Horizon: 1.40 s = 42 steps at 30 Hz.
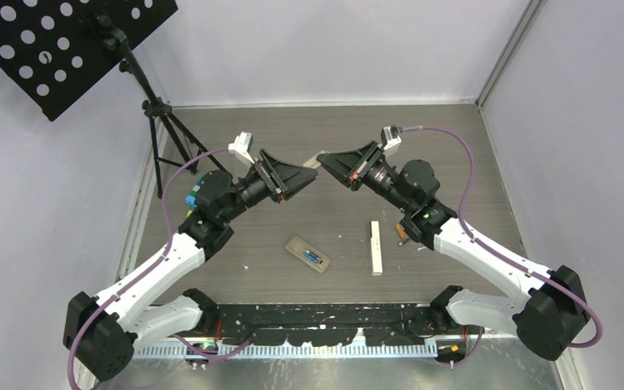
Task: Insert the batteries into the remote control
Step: Adjust the battery cover.
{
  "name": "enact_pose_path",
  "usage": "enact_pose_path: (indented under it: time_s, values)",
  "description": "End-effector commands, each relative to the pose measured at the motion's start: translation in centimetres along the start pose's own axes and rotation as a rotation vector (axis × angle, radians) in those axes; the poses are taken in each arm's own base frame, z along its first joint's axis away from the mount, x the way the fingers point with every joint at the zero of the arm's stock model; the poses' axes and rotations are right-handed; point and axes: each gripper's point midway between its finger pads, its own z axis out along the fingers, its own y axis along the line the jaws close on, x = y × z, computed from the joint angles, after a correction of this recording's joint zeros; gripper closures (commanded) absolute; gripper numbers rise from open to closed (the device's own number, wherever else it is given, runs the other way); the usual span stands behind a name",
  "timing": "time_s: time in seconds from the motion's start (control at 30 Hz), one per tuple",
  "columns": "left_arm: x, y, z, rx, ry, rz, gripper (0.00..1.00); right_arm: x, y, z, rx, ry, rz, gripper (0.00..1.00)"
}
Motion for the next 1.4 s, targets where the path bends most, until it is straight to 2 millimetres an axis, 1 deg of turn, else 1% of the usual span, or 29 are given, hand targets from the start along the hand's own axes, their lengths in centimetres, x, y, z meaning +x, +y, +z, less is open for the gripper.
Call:
enact_pose_path:
  time_s: [0.0, 0.1, 0.17, 0.23, 0.3, 0.37, 0.43, 0.47, 0.57, 0.6, 0.63, 0.67, 0.7, 0.77, 0.8, 0.87, 0.9, 1.0, 1.1, 1.23, 1.3, 1.37]
  values:
    - [-0.5, -2.1, 0.1, 0.085, -0.01, 0.037, 0.58, 0.3, 0.8, -0.5, -0.039, 0.012, -0.012, 1.0]
    - [-0.3, -2.0, 0.2, 0.09, 0.003, 0.03, 0.67, 0.4, 0.2, -0.5, -0.032, 0.015, -0.009, 1.0]
    - [-0.3, -1.8, 0.2, 0.087, 0.002, 0.026, 0.69, 0.5, 0.0, -0.5, -0.028, 0.018, -0.007, 1.0]
    - [-0.3, -1.6, 0.2, 0.085, 0.0, 0.027, 0.66, 0.6, -0.4, -0.5, -0.021, 0.024, -0.006, 1.0]
    - [-0.1, -1.6, 0.3, 0.087, 0.008, 0.03, 0.69, 0.7, -0.7, -0.5, -0.016, 0.028, -0.003, 1.0]
    - [-0.1, -1.4, 0.4, 0.084, 0.014, 0.033, 0.79, 0.8, -0.8, -0.6, -0.013, 0.032, -0.001, 1.0]
    - [0.0, -1.3, 0.4, 0.088, 0.017, 0.036, 0.95, 0.9, -1.0, -0.7, -0.002, 0.035, -0.002, 0.99]
    - [0.1, -1.4, 0.4, 0.095, 0.019, 0.042, 1.0, 1.0, -1.1, -0.7, 0.007, 0.042, -0.01, 0.94]
    - [0.6, -1.0, 0.2, 0.084, 0.046, 0.097, 1.0, 1.4, -2.0, -1.5, 0.072, 0.07, -0.08, 0.46]
    - [0.9, -0.8, 0.0, 0.075, 0.068, 0.124, 1.0, 1.4, -2.3, -2.0, 0.089, 0.071, -0.115, 0.31]
    - [1.3, -0.6, -0.1, 0.065, 0.098, 0.156, 1.0, 1.3, -2.5, -2.6, 0.103, 0.071, -0.161, 0.2]
    - [1.9, -0.5, -0.3, 0.061, 0.137, 0.192, 1.0, 1.3, -2.6, -3.2, 0.115, 0.078, -0.202, 0.16]
    - [2.5, -0.3, -0.6, 0.053, 0.175, 0.214, 1.0, 1.3, -2.5, -3.8, 0.122, 0.089, -0.24, 0.15]
    - [3.6, -0.1, -1.2, 0.059, 0.251, 0.254, 1.0, 1.7, -2.1, -4.9, 0.123, 0.131, -0.309, 0.14]
    - [4.2, -0.1, -1.5, 0.07, 0.286, 0.274, 1.0, 2.1, -1.5, -5.5, 0.105, 0.163, -0.342, 0.14]
    - [5.3, -0.1, -2.1, 0.088, 0.361, 0.288, 1.0, 3.1, -0.9, -6.4, 0.097, 0.237, -0.399, 0.15]
    - [5.8, -0.1, -2.3, 0.096, 0.391, 0.291, 1.0, 3.7, -1.2, -7.0, 0.115, 0.284, -0.412, 0.15]
    - [6.8, -0.5, -3.0, 0.141, 0.46, 0.302, 1.0, 4.7, -1.6, -8.2, 0.141, 0.373, -0.464, 0.2]
    - [7.4, -0.7, -3.5, 0.167, 0.508, 0.312, 1.0, 5.3, -2.0, -8.8, 0.157, 0.43, -0.488, 0.31]
    - [7.7, -0.7, -3.7, 0.175, 0.533, 0.311, 1.0, 6.2, -1.7, -9.4, 0.119, 0.487, -0.503, 0.5]
    - [7.9, -0.8, -3.8, 0.185, 0.553, 0.308, 1.0, 6.2, -1.7, -9.5, 0.115, 0.485, -0.511, 0.55]
    - [8.1, -0.7, -4.0, 0.185, 0.569, 0.3, 1.0, 6.1, -1.7, -9.4, 0.108, 0.481, -0.517, 0.56]
